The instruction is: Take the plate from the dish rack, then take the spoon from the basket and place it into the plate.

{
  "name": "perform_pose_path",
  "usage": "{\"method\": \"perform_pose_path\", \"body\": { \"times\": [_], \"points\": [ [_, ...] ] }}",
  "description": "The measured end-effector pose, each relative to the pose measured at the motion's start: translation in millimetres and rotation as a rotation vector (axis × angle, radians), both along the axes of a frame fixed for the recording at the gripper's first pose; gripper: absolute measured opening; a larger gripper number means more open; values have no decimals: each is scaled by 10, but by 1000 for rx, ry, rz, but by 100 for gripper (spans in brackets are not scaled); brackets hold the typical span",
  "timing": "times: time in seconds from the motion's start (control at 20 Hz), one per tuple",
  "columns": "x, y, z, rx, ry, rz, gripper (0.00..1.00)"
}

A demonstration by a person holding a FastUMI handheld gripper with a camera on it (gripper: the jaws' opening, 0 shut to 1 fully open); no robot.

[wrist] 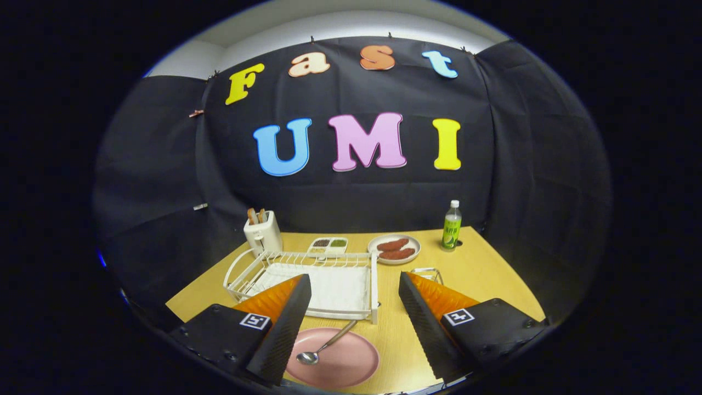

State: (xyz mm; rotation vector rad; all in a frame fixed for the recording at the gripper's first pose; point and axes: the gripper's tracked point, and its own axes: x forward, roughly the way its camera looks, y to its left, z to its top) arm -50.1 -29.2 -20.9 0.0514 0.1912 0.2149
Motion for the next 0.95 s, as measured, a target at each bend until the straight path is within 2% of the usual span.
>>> {"method": "perform_pose_path", "body": {
  "times": [0.1, 0.2, 0.35, 0.6, 0.7, 0.95],
  "points": [
    [-5, -124, 292, -47, -55, -26, 98],
    [-50, -316, 515, -93, -75, -87, 98],
    [-136, -378, 839, -26, -113, -151, 98],
    [-256, -570, 755, 51, -61, -196, 98],
    [-214, -606, 765, 110, -54, -196, 98],
    [-55, -779, 683, 117, -30, -164, 98]
  ]
}}
